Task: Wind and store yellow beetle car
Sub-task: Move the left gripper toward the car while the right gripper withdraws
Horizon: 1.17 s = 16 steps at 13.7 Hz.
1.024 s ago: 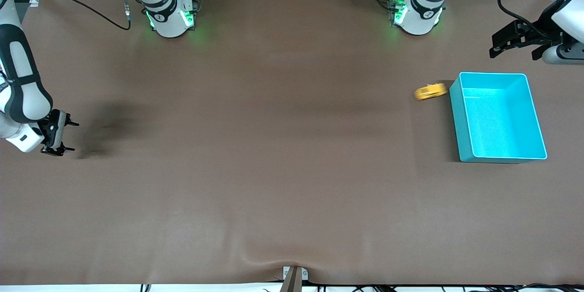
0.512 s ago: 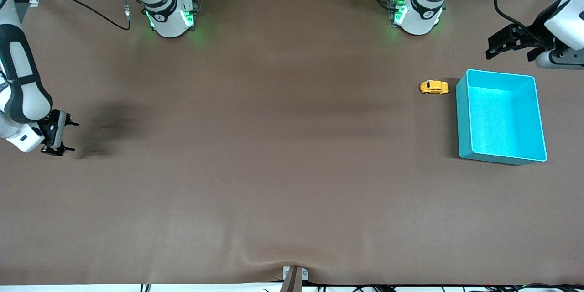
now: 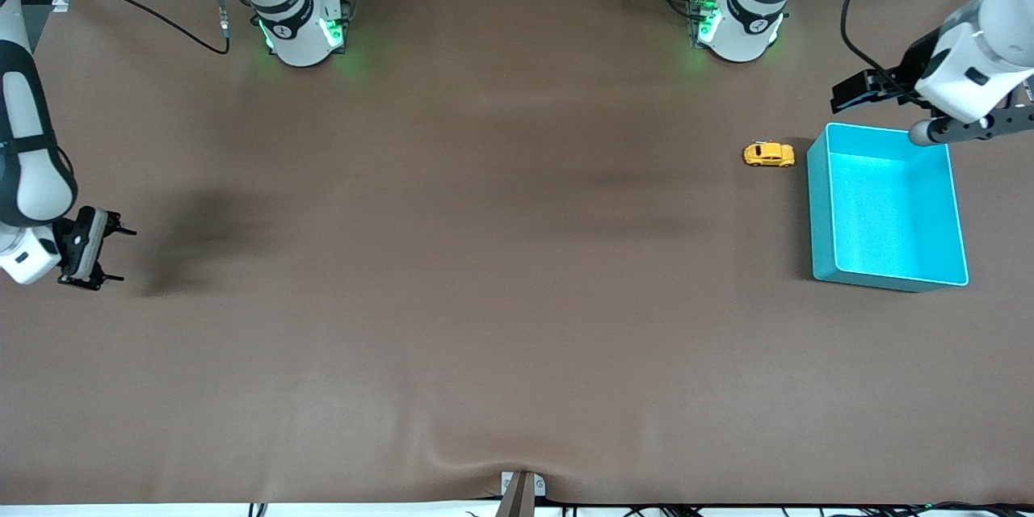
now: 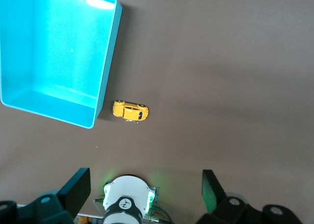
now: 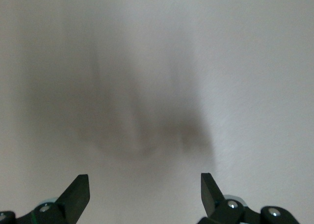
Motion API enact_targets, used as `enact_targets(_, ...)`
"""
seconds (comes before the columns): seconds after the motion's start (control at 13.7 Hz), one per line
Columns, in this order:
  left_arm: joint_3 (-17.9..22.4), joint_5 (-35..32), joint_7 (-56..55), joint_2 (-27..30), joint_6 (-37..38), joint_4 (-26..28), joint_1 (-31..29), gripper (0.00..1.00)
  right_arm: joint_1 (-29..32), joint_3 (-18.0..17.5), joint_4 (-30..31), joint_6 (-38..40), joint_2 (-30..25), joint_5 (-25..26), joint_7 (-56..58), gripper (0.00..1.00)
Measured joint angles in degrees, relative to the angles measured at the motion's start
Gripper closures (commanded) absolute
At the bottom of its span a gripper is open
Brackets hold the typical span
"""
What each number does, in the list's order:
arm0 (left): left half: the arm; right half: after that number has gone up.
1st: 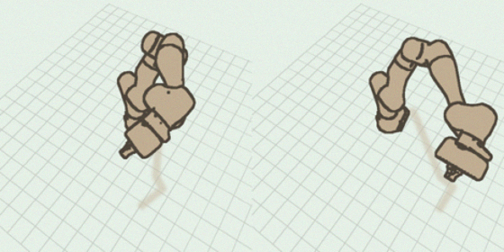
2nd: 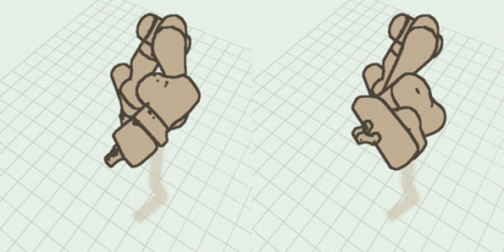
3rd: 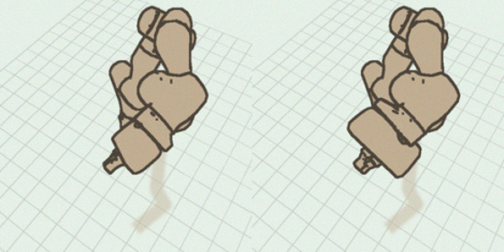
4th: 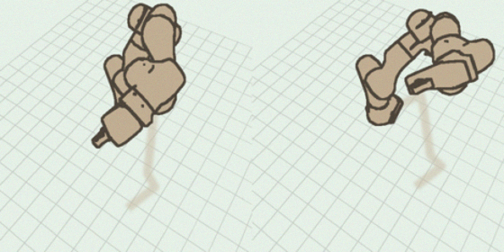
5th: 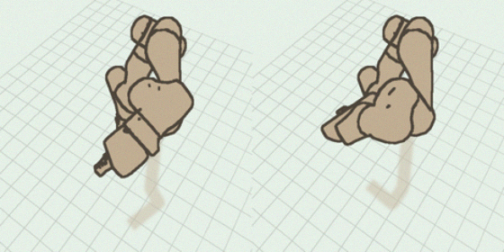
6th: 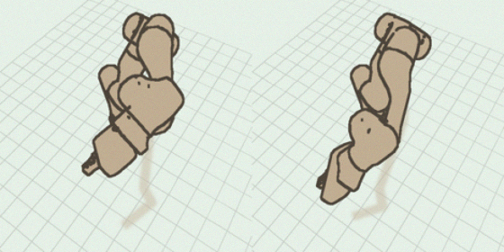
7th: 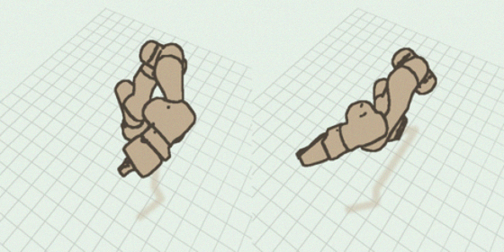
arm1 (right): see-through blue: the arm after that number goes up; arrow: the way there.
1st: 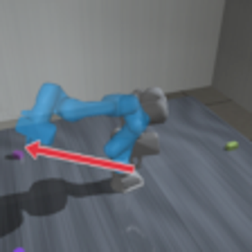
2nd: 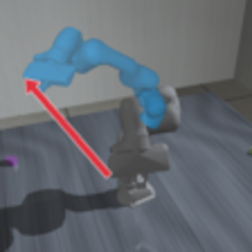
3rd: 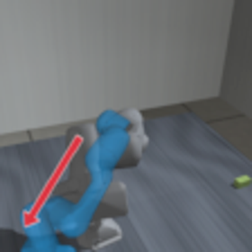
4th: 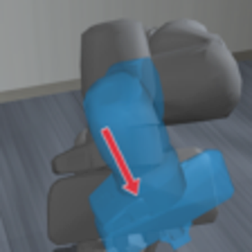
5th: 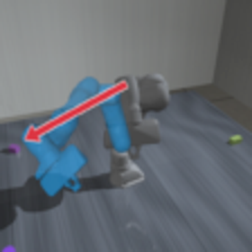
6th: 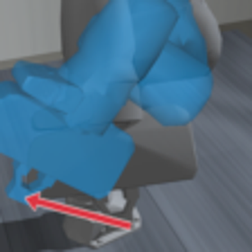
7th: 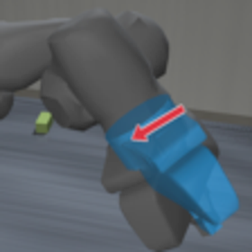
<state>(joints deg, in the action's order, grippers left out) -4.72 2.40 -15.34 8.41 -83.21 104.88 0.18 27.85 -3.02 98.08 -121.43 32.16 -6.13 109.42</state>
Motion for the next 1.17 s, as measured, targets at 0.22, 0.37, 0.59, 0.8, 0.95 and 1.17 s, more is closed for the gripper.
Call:
enact_targets(0.22, -0.85, 0.0, -8.49, 5.6, -4.55, 11.47, 0.02, 0.0, -5.69, -0.19, -10.97, 11.18, -0.5, -0.18, -9.69, 0.0)
enact_targets(0.37, -1.24, 0.0, -12.96, 6.74, -5.91, 15.63, 0.02, 0.0, -10.03, -0.07, -18.15, 18.95, -1.21, -0.06, -19.55, 0.0)
enact_targets(0.59, -1.12, 0.0, -17.87, 6.77, -7.5, 19.26, -1.23, 0.0, -12.54, -0.02, -20.38, 20.04, -1.51, -0.06, -26.45, 0.0)
enact_targets(0.8, -1.1, 0.0, -22.12, 6.78, -8.45, 22.21, -4.39, 0.0, -14.82, -0.06, -21.31, 19.94, -1.53, -0.07, -35.16, 0.0)
enact_targets(0.95, -1.0, 0.23, -22.36, 6.78, -10.11, 24.73, -8.72, 0.0, -17.43, -0.05, -23.07, 20.32, -2.29, -0.06, -43.02, 0.0)
enact_targets(1.17, -0.86, 3.29, -22.49, 6.76, -14.16, 29.99, -14.31, 0.0, -20.2, 0.02, -26.91, 26.86, -4.22, 0.14, -54.14, 0.0)
